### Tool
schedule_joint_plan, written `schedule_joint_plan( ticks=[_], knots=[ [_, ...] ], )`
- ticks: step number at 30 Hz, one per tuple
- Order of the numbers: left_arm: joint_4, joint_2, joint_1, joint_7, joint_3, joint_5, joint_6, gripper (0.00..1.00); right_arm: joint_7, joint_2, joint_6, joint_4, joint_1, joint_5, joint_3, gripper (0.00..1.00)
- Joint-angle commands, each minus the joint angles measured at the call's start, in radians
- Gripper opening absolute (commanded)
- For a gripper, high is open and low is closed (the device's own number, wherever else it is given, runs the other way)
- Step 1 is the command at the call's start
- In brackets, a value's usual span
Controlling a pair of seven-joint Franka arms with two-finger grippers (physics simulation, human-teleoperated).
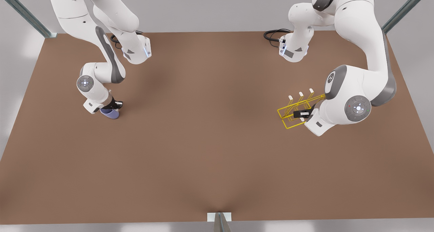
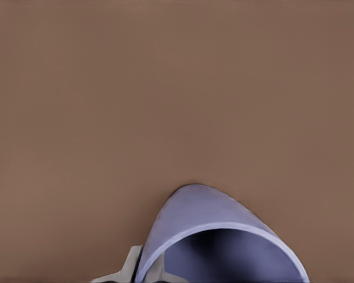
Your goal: Place the cup on the cup holder
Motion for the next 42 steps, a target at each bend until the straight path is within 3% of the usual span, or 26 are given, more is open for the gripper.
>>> schedule_joint_plan(
  ticks=[1, 11, 14, 16, 17, 18, 20, 25, 28, 35, 37, 38, 39, 42],
  knots=[
    [0.000, 0.000, -0.001, -0.011, 0.000, 0.002, -0.001, 1.00, 0.006, -0.001, -0.002, 0.000, -0.002, -0.007, 0.000, 0.21],
    [0.000, 0.003, -0.010, -0.031, 0.000, 0.002, 0.001, 1.00, -0.002, -0.061, -0.115, 0.040, 0.017, 0.002, 0.023, 0.21],
    [0.000, 0.003, -0.010, -0.031, 0.000, 0.002, 0.001, 1.00, 0.017, 0.049, -0.262, 0.293, 0.018, 0.079, 0.116, 0.21],
    [0.000, 0.003, -0.012, -0.032, 0.000, 0.004, 0.001, 1.00, 0.086, 0.196, -0.305, 0.506, 0.121, 0.155, 0.115, 0.21],
    [0.000, 0.003, -0.012, -0.036, 0.000, 0.004, 0.001, 1.00, 0.116, 0.275, -0.347, 0.628, 0.191, 0.175, 0.093, 0.21],
    [0.000, 0.003, -0.012, -0.036, 0.000, 0.004, 0.001, 1.00, 0.127, 0.292, -0.364, 0.680, 0.286, 0.181, 0.015, 0.21],
    [0.000, 0.003, -0.012, -0.036, 0.000, 0.004, 0.001, 1.00, 0.130, 0.295, -0.402, 0.735, 0.504, 0.246, -0.160, 0.21],
    [0.000, 0.003, -0.012, -0.036, 0.000, 0.004, 0.001, 1.00, 0.169, 0.342, -0.416, 0.793, 0.862, 0.369, -0.391, 0.21],
    [0.000, 0.005, -0.021, -0.051, 0.000, 0.005, 0.001, 1.00, 0.236, 0.373, -0.417, 0.856, 0.963, 0.484, -0.438, 0.21],
    [0.003, 0.020, -0.055, -0.213, 0.001, 0.007, 0.013, 1.00, 0.222, 0.436, -0.371, 0.967, 0.972, 0.714, -0.422, 0.21],
    [0.003, 0.028, -0.073, -0.284, 0.001, 0.010, 0.013, 1.00, 0.225, 0.459, -0.312, 0.964, 0.966, 0.740, -0.384, 0.21],
    [0.008, 0.051, -0.104, -0.506, 0.000, -0.002, 0.036, 1.00, 0.225, 0.494, -0.255, 0.965, 0.943, 0.748, -0.330, 0.21],
    [0.007, 0.061, -0.121, -0.743, -0.002, -0.012, 0.136, 1.00, 0.219, 0.529, -0.249, 0.979, 0.886, 0.749, -0.246, 0.21],
    [0.014, 0.091, -0.131, -1.059, 0.000, -0.107, 0.279, 1.00, 0.184, 0.549, -0.233, 0.999, 0.846, 0.778, -0.181, 0.21]
  ],
)
